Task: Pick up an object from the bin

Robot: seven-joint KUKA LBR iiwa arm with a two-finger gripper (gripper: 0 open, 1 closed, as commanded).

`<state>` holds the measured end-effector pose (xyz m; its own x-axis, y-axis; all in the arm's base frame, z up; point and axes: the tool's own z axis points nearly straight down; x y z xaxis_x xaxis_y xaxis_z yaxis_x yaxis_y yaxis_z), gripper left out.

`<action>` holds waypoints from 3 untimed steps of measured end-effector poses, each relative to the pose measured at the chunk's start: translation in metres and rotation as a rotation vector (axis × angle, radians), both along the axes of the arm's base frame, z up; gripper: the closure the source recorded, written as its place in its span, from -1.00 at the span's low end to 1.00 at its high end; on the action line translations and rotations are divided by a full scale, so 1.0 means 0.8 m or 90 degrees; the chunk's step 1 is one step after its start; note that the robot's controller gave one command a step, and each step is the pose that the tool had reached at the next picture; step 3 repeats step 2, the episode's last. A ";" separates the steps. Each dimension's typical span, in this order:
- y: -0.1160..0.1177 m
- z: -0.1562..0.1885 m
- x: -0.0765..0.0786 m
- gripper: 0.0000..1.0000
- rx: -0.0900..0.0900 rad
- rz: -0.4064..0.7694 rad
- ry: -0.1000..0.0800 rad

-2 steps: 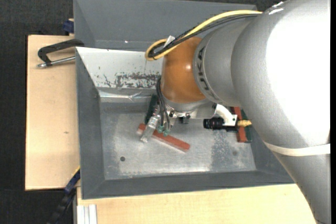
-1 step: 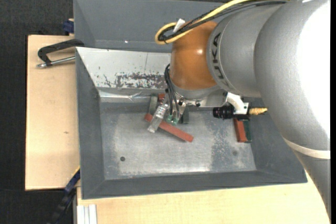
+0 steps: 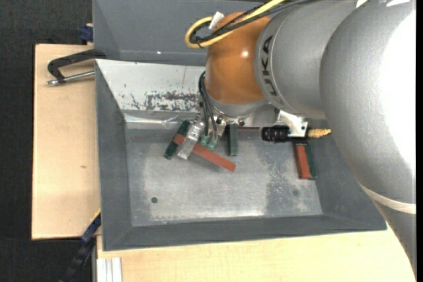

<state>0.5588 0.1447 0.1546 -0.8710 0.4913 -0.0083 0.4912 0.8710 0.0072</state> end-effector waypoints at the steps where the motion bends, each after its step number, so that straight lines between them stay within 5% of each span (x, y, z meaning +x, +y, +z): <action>1: 0.004 0.056 0.013 1.00 -0.001 0.014 0.008; 2: -0.006 0.124 0.001 1.00 0.000 0.007 0.004; 3: -0.006 0.124 0.001 1.00 0.000 0.007 0.004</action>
Offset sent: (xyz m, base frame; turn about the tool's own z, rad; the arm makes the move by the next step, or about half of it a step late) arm -0.0024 -0.0065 0.1028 -0.0066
